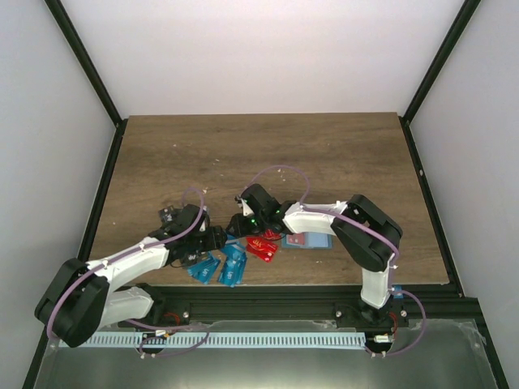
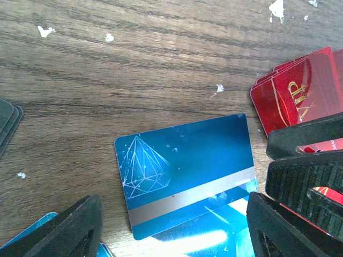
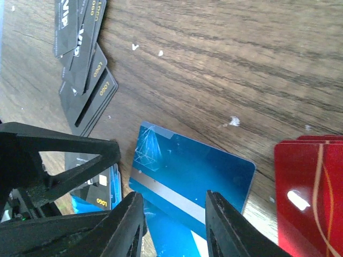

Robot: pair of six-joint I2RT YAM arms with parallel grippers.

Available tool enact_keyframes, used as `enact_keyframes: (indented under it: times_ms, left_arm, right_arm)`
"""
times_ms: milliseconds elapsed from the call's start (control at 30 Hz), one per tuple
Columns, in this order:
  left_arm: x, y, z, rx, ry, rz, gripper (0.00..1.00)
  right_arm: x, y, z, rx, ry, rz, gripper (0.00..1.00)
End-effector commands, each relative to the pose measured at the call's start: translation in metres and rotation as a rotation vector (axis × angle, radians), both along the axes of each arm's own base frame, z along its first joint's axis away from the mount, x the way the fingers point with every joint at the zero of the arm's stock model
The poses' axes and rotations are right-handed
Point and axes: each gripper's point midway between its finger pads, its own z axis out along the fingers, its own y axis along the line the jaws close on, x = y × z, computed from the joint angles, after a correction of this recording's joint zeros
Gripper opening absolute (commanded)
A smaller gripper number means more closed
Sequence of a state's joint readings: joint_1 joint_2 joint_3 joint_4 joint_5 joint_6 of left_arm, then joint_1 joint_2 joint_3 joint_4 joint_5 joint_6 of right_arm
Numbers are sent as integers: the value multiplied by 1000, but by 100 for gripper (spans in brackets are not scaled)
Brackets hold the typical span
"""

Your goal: Put the credit cards into the card holder

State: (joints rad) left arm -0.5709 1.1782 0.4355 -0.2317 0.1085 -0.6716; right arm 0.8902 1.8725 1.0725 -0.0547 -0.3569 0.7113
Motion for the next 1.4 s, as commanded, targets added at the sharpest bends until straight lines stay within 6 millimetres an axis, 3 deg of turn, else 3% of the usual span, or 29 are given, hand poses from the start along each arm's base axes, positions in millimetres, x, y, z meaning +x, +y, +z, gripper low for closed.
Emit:
enact_keyframes:
  times_ms: [0, 500, 1033, 1367]
  left_arm:
    - [2, -3, 0, -10, -6, -17, 75]
    - [-5, -5, -7, -22, 32, -30, 75]
    - [-12, -7, -14, -40, 77, -27, 75]
    - [-14, -18, -16, -112, 102, -30, 75]
  right_arm:
    - [0, 7, 8, 47, -10, 28, 34]
    - [-20, -22, -58, -77, 97, -8, 34]
    - [-24, -28, -61, -82, 104, -12, 33]
    - [-29, -32, -65, -85, 115, -14, 33]
